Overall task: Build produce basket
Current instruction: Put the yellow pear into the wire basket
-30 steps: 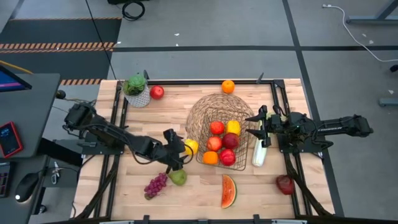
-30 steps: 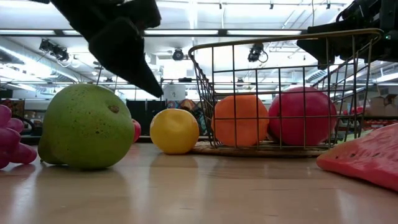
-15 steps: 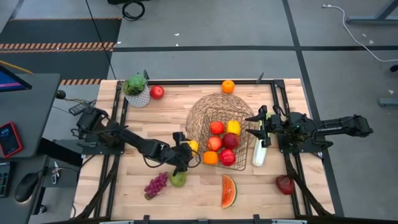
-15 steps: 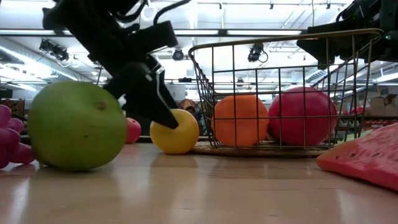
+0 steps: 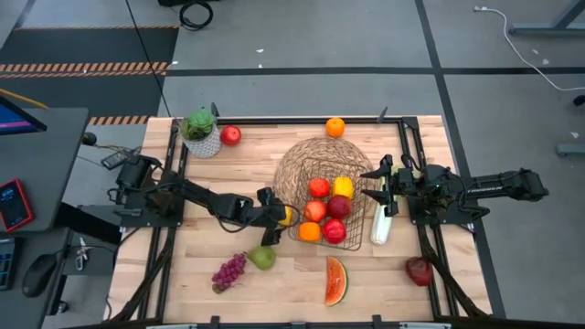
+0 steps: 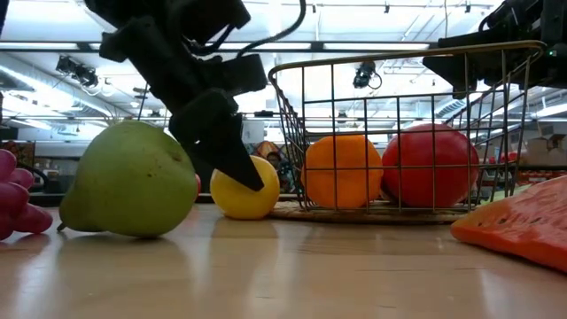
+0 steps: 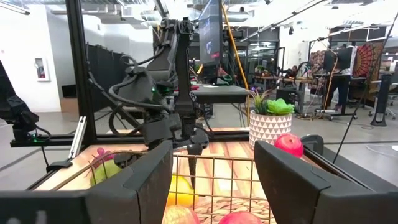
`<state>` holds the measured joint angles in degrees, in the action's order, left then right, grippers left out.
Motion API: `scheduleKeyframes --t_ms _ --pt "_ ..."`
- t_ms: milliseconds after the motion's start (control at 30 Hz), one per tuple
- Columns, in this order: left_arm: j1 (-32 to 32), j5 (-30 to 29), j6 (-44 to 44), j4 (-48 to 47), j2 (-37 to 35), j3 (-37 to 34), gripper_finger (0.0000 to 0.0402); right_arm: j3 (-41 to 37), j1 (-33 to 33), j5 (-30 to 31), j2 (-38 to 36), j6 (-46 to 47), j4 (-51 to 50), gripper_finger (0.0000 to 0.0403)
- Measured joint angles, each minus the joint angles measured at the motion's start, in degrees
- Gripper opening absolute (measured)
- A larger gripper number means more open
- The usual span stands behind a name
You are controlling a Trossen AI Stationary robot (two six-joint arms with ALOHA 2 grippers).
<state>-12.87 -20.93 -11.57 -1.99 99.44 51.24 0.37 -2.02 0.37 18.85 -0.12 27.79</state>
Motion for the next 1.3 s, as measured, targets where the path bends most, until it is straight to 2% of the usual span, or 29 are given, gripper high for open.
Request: scheduleKeyframes --t_ms 267,1300 --pt "3.4 1.5 -5.3 -0.9 0.0 0.0 0.0400 0.0 0.0 0.0 0.0 0.0 0.0 0.0231" --pt "4.0 1.5 -4.6 -10.3 -0.1 0.1 0.0400 0.0 0.0 0.0 0.0 0.0 0.0 0.0231"
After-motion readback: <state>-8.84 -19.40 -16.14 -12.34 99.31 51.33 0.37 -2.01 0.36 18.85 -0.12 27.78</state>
